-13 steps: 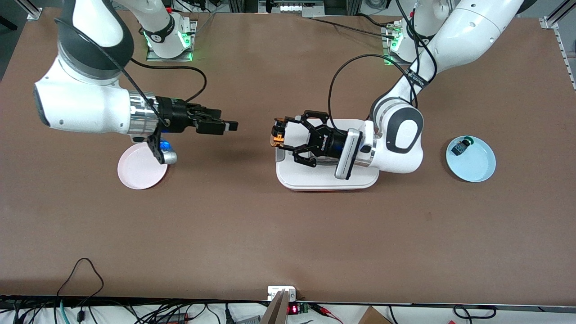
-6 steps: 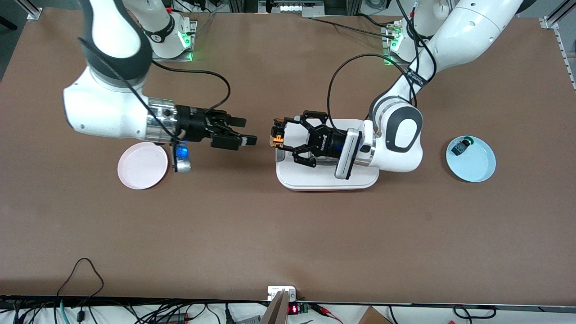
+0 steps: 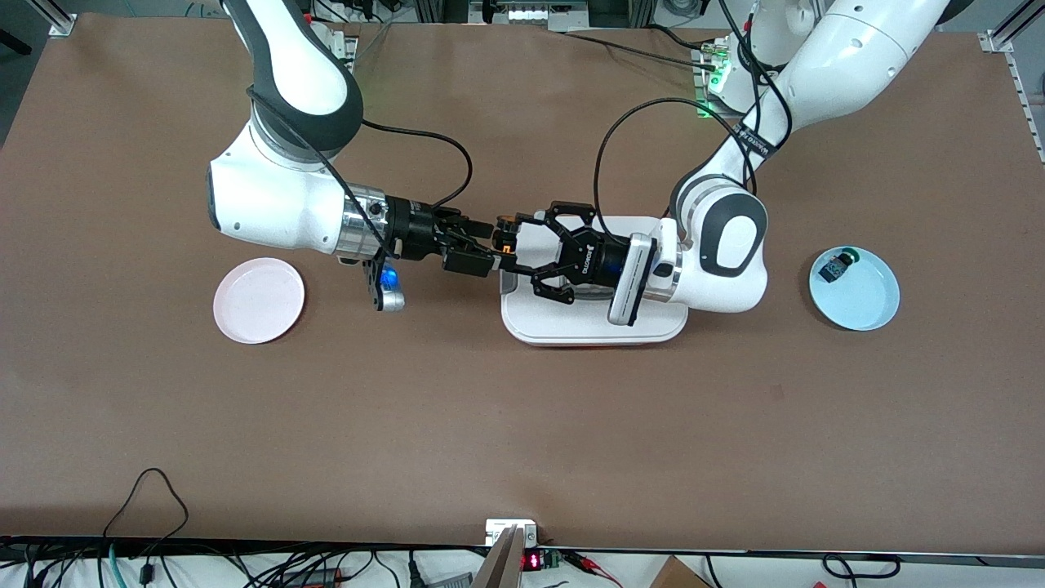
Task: Transfer orange switch to right arm and place
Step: 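Grasp the orange switch with the right gripper from the left gripper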
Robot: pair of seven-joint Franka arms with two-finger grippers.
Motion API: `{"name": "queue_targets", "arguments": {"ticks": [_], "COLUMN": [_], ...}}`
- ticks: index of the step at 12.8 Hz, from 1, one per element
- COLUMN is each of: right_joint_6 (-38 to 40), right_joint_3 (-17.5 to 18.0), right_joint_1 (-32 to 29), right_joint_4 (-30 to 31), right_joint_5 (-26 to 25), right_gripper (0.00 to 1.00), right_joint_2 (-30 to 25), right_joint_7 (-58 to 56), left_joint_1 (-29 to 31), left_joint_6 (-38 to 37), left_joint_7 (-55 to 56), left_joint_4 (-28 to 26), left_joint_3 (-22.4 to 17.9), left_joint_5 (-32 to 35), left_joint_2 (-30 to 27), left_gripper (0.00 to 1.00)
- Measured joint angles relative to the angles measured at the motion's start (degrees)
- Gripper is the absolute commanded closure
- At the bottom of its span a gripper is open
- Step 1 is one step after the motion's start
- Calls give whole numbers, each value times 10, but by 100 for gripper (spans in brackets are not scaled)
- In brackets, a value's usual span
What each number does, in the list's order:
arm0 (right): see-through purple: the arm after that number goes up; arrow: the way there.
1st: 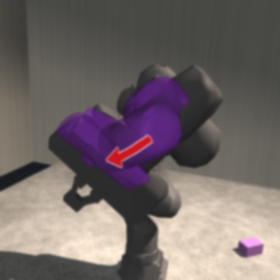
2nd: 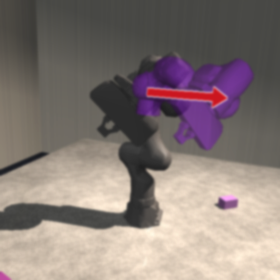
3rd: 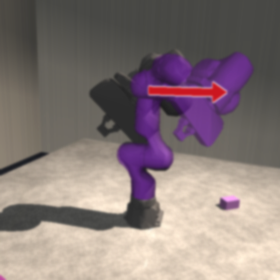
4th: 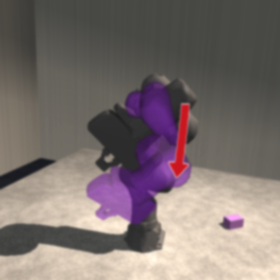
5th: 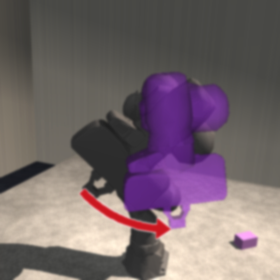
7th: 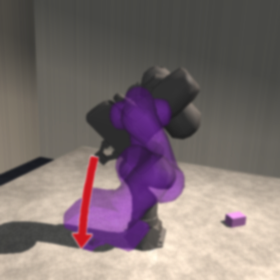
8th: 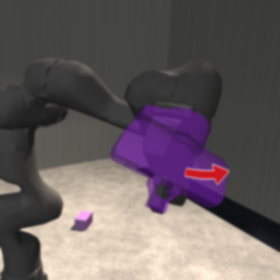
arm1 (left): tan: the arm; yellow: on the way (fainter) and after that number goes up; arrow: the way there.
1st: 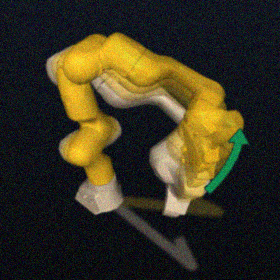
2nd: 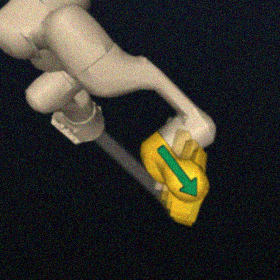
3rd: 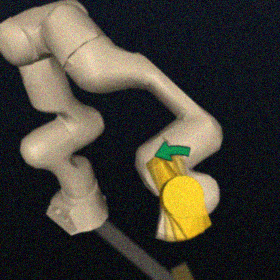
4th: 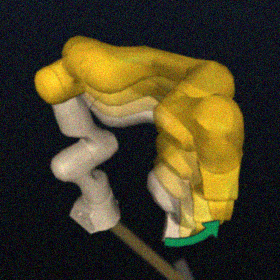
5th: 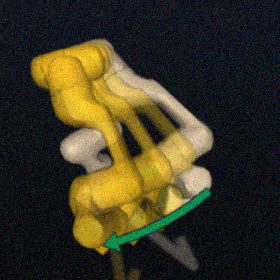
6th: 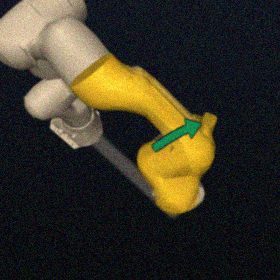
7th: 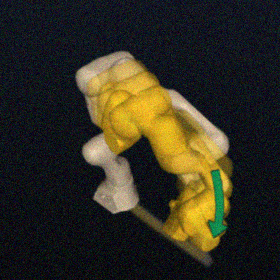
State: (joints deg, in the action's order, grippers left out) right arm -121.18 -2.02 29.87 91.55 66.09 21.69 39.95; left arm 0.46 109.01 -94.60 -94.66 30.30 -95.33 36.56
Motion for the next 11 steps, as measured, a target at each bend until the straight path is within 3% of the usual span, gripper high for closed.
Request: {"name": "queue_targets", "arguments": {"ticks": [4,6,8,9,11], "right_joint_6": [0,-2,-5,-5,-6], "right_joint_3": [0,0,0,-1,-1], "right_joint_1": [3,3,3,4,4], "right_joint_4": [0,0,-1,-1,-1], "right_joint_5": [0,2,14,17,19], "right_gripper": [32,50,68,74,86], "right_joint_2": [0,0,0,0,0], "right_joint_7": [1,1,1,-2,0], "left_joint_1": [0,0,0,0,0], "left_joint_6": [0,0,0,-1,-1], "left_joint_7": [0,0,0,3,-4], "left_joint_4": [-1,-2,-3,-4,-4], "left_joint_3": [0,0,0,0,1], "left_joint_5": [0,0,0,-1,-1], "left_joint_2": [0,0,0,0,0], "left_gripper": [67,64,42,0,0]}}
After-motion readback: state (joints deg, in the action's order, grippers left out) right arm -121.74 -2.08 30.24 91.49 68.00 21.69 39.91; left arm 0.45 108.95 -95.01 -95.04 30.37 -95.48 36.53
